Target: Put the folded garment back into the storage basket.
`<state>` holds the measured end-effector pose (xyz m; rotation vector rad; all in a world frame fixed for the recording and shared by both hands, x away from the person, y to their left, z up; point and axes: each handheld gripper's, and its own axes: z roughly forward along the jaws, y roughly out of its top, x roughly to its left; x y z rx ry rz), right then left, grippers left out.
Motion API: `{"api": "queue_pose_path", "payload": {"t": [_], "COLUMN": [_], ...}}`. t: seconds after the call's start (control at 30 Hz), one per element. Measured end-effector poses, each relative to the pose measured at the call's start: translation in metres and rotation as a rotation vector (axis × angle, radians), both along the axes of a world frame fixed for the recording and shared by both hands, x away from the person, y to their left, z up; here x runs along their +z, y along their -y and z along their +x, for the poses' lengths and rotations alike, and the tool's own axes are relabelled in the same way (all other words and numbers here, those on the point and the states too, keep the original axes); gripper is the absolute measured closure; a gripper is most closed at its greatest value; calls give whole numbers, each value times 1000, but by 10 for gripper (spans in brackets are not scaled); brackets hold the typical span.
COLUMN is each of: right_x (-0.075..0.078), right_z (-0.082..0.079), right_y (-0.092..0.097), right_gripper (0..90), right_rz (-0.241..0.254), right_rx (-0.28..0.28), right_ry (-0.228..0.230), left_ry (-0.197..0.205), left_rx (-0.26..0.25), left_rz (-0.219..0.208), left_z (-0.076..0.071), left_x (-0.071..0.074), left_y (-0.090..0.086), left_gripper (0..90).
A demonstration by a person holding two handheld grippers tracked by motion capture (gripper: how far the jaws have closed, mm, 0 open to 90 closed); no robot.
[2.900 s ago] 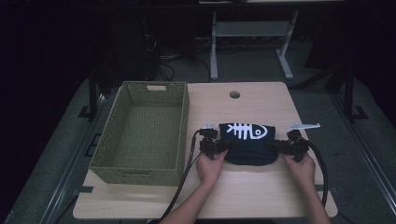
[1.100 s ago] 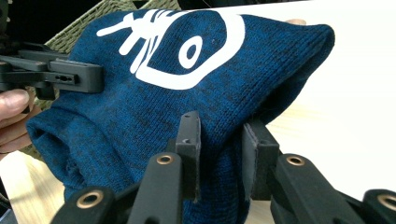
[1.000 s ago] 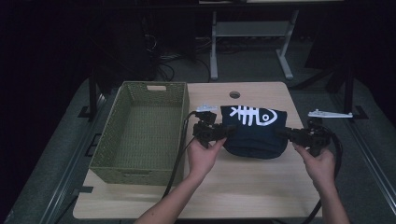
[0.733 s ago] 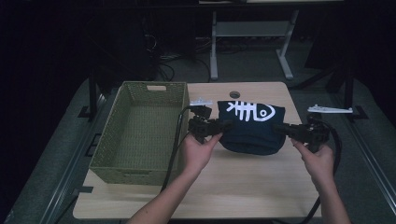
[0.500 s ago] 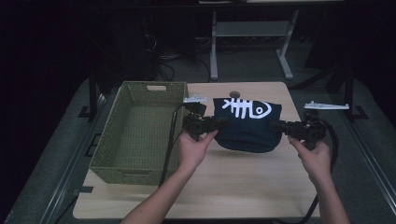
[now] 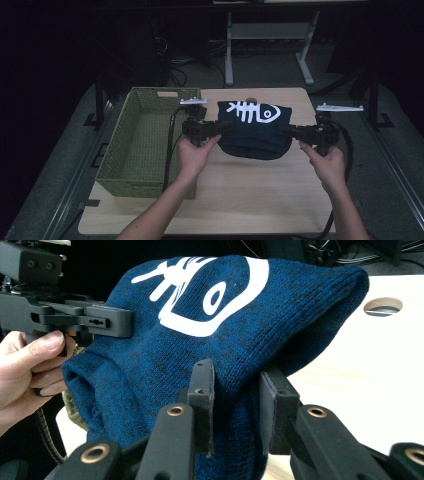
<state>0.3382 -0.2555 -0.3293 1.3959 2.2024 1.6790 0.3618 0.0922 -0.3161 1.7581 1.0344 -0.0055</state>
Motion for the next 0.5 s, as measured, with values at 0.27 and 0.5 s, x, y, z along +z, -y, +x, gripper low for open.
{"api": "queue_pose_path", "payload": {"t": [0.27, 0.5], "right_x": [6, 8], "right_z": [3, 7], "right_y": [-14, -27], "right_gripper": [707, 707], "right_rz": [-13, -16], "right_rx": [19, 34], "right_ry": [-1, -8], "left_ry": [2, -1], "left_rx": [10, 24], "left_rz": [-2, -9], "left_z": [1, 2], "left_x": [4, 8], "left_y": [-14, -28], "left_gripper": [668, 665]}}
